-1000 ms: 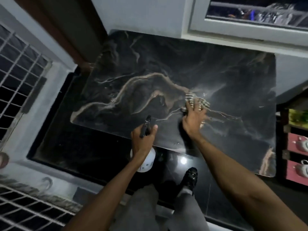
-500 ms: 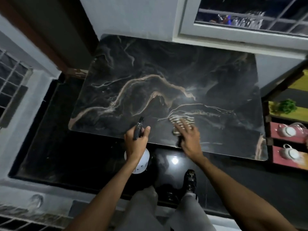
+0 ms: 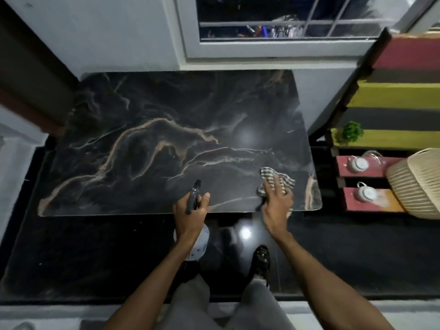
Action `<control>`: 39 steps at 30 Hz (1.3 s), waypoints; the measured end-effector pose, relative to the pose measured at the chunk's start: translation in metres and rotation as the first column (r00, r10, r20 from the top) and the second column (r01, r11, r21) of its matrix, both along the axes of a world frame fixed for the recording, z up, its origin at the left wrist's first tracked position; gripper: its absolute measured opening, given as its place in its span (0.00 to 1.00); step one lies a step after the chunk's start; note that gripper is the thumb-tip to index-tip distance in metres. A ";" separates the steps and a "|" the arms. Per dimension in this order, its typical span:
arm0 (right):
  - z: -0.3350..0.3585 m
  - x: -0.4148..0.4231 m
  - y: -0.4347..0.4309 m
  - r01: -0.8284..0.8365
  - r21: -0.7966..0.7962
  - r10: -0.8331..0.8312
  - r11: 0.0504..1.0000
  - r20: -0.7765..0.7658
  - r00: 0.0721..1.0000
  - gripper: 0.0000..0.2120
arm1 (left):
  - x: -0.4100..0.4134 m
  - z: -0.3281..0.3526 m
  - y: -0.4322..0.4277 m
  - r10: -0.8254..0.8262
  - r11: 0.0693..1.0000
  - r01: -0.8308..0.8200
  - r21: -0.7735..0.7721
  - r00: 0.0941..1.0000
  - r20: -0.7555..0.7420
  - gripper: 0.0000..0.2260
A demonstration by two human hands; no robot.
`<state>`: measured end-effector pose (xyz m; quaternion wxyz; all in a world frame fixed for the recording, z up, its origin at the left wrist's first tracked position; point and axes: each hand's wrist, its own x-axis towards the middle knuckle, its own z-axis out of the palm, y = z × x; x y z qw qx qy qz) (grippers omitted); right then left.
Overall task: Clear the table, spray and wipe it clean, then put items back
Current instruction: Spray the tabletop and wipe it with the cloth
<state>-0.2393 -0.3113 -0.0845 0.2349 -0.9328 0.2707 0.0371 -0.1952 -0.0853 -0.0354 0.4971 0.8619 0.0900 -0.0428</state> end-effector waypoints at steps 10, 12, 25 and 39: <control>-0.007 -0.035 -0.123 -0.108 0.022 0.108 0.994 0.002 0.994 0.38 | -0.031 0.001 -0.133 -0.092 0.994 0.091 -0.059 0.996 -0.012 0.18; -0.013 -0.051 -0.115 -0.222 0.025 0.222 0.975 0.011 0.975 0.39 | -0.034 0.002 -0.153 -0.107 0.993 0.106 -0.052 0.994 -0.015 0.18; -0.017 0.010 -0.163 -0.176 0.100 0.177 0.979 0.003 0.984 0.36 | -0.010 0.007 -0.185 -0.074 0.997 0.074 -0.025 0.997 0.003 0.17; -0.014 0.131 -0.124 -0.260 0.119 0.260 0.958 0.019 0.966 0.34 | 0.061 0.019 -0.124 0.108 0.993 -0.107 -0.046 0.994 0.026 0.18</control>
